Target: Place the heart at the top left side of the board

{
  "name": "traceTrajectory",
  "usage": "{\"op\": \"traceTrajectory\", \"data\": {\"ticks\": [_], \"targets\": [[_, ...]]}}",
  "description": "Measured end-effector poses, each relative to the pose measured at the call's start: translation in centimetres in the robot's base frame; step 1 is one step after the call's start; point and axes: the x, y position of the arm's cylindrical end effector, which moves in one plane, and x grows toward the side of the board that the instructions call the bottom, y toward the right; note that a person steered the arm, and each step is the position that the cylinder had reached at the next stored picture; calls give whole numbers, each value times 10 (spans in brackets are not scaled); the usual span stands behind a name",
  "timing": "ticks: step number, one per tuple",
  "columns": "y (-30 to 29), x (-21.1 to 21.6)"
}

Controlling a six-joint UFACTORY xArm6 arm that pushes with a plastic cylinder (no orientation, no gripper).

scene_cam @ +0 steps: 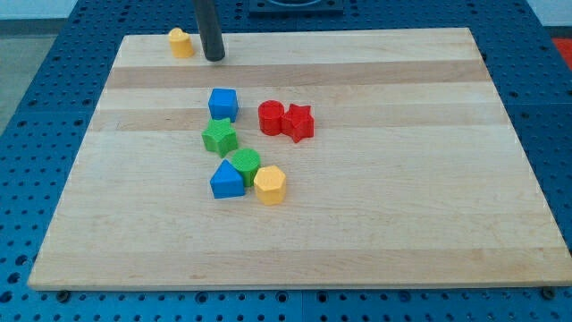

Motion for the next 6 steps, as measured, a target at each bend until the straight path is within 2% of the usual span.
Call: {"op": "traceTrajectory", "data": {"ticks": [1,2,6], "targets": [[-21,-20],[-51,-21],[-74,-18]]}}
